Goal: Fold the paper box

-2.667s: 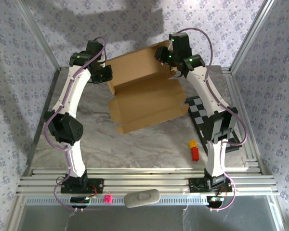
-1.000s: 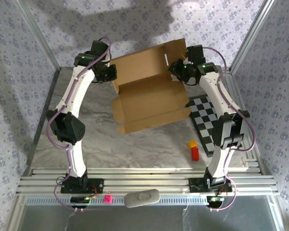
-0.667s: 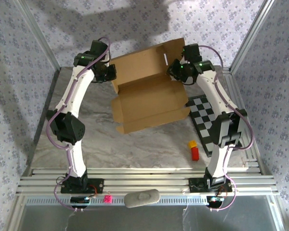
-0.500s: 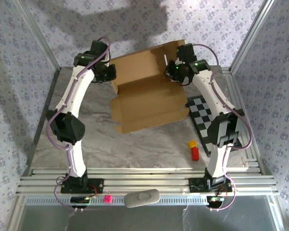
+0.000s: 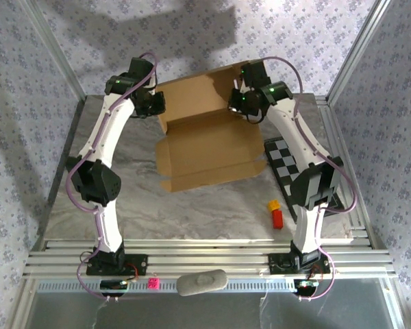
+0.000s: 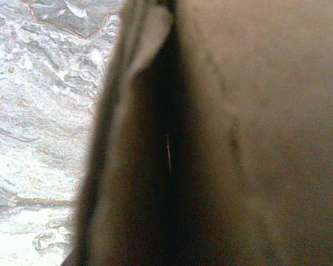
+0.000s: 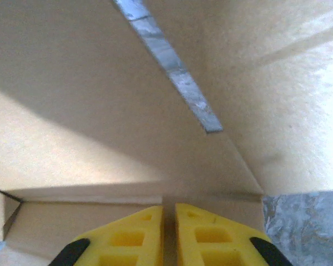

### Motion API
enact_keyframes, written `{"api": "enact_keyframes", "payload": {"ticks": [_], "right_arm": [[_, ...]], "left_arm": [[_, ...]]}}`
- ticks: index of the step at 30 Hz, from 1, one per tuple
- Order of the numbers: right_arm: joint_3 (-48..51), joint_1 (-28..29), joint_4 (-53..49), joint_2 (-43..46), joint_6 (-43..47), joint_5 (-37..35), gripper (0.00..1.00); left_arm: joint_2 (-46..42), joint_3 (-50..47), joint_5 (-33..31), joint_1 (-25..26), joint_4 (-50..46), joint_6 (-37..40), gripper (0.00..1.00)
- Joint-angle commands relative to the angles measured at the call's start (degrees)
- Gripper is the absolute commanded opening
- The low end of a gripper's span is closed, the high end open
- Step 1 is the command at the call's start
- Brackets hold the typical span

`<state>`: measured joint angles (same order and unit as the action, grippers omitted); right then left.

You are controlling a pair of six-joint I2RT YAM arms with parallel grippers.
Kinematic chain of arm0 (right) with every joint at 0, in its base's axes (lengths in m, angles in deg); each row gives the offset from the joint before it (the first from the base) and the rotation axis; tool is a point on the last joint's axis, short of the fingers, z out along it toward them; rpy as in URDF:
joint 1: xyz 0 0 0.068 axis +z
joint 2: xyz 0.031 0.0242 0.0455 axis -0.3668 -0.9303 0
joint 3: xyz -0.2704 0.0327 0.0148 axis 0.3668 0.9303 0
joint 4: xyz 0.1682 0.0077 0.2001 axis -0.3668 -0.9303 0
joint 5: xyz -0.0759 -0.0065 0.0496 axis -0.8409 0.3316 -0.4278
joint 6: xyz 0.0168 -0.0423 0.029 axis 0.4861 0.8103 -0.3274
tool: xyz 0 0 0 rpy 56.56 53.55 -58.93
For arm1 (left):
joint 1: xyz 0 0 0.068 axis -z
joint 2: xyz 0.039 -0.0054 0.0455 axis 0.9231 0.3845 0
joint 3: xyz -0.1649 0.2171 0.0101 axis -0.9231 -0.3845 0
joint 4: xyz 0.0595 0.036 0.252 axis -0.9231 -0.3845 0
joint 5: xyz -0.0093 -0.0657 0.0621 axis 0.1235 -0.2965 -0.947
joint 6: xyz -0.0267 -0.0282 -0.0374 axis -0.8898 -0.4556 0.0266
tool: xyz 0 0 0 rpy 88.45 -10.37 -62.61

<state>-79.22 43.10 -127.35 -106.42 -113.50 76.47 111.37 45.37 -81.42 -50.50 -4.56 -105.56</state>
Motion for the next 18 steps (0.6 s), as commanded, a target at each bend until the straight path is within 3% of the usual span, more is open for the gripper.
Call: {"api": "enact_keyframes", "payload": {"ticks": [1, 7, 11, 15, 18], "right_arm": [[-0.51, -3.86, 6.52, 8.33, 3.69, 6.11, 0.24], [14.26, -16.37, 23.56, 18.89, -0.53, 17.86, 0.50], [20.20, -23.89, 29.38, 19.25, -0.43, 27.17, 0.56], [20.20, -24.93, 29.35, 17.46, 7.97, 32.36, 0.58], [19.18, -23.91, 26.43, 15.78, 16.29, 31.37, 0.58]], "left_arm": [[-2.83, 0.30, 1.42, -0.36, 1.43, 0.59, 0.00], [-2.45, -0.63, 2.20, -0.45, 2.45, 2.01, 0.00], [-1.81, -0.07, 3.24, -0.61, 2.47, 2.79, 0.00], [-0.45, 1.88, 4.52, -0.97, 0.41, 3.62, 0.00], [0.16, 2.45, 5.01, -1.06, -0.40, 3.99, 0.00]]}}
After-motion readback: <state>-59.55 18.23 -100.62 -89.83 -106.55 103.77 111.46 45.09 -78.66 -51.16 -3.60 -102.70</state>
